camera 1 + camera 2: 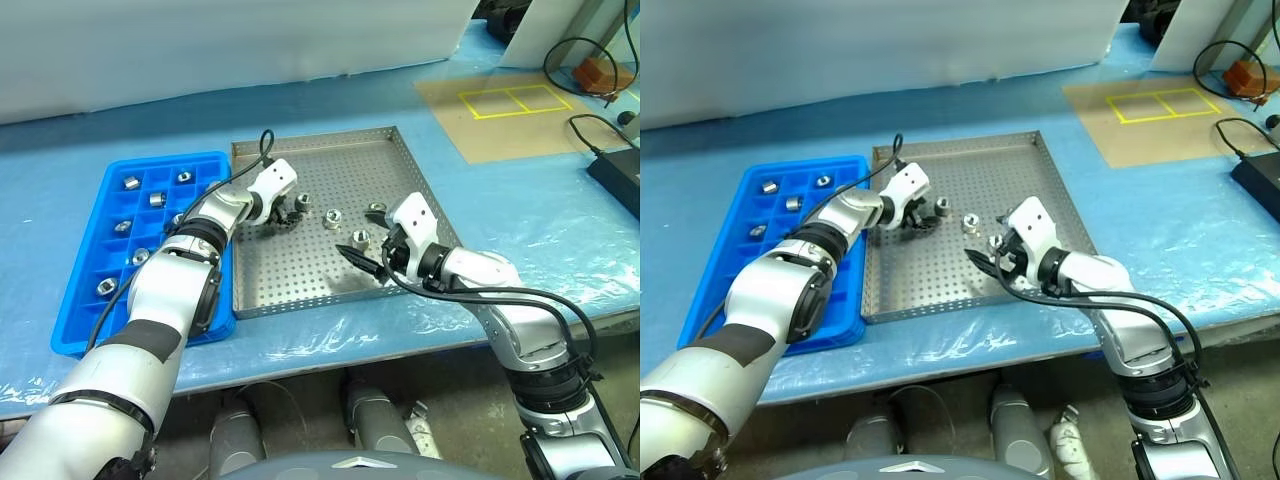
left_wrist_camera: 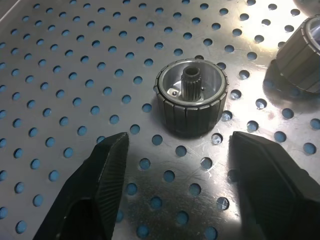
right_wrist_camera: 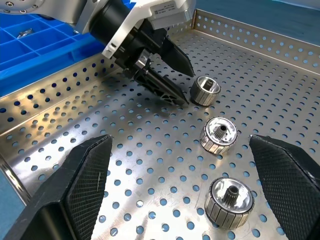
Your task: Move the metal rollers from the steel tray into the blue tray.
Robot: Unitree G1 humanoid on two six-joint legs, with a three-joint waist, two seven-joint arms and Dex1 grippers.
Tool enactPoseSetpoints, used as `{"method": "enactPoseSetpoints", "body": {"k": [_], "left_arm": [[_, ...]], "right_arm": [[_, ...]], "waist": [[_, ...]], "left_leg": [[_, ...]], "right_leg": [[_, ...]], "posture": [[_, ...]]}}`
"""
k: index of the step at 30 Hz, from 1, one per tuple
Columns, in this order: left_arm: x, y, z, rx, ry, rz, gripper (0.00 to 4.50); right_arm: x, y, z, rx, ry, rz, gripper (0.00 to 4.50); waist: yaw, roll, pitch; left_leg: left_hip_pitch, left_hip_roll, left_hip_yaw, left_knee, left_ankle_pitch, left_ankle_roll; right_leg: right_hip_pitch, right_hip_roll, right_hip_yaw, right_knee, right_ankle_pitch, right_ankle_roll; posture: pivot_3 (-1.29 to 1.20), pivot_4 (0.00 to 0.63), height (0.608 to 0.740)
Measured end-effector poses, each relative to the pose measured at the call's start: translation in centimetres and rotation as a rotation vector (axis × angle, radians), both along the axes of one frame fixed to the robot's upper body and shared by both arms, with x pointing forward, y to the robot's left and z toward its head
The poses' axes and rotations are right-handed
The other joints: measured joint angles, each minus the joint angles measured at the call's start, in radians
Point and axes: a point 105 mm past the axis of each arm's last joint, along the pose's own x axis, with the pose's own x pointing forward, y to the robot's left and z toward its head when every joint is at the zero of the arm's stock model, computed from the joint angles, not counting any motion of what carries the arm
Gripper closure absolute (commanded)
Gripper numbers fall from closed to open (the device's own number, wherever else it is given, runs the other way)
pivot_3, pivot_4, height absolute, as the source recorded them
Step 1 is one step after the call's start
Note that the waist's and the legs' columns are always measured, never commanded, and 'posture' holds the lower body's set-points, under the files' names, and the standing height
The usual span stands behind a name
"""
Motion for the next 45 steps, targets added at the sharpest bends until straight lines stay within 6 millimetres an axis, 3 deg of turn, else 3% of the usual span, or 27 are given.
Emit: {"method": "enactPoseSetpoints", "body": {"k": [10,15,33,45], "left_arm": [[0.7,-1.2,1.0,-0.07,-0.053,0.068,1.09],[0.7,-1.4,1.1,-0.077,-0.046,0.058,0.03],[1.1,-1.6,0.6,-0.057,-0.075,0.146,0.03],[1.1,-1.2,-0.3,-0.048,-0.07,0.198,0.03]], "right_arm": [[-0.2,0.0,-0.2,0.0,0.008,0.0,0.0],[-0.4,0.0,-0.2,-0.002,0.005,0.001,0.0],[-0.8,0.1,-0.2,0.0,0.011,-0.005,0.0],[-1.3,0.1,-0.4,-0.005,0.024,-0.012,0.0]], "waist": [[-0.002,0.0,0.0],[-0.002,0.0,0.0],[-0.005,0.0,0.0],[-0.037,0.0,0.0]], "left_leg": [[0.0,0.0,0.0,0.0,0.0,0.0],[0.0,0.0,0.0,0.0,0.0,0.0],[0.0,0.0,0.0,0.001,-0.001,0.001],[-0.001,0.0,0.0,0.005,-0.002,0.003]], "right_leg": [[0.0,0.0,0.0,0.0,0.0,0.0],[0.0,0.0,0.0,0.0,0.0,0.0],[0.0,0.0,0.0,0.0,0.0,0.0],[0.001,0.0,0.001,0.0,0.0,0.0]], "posture": [[-0.69,0.15,0.74],[-0.7,0.15,0.74],[-0.73,0.15,0.74],[-0.75,0.15,0.74]]}}
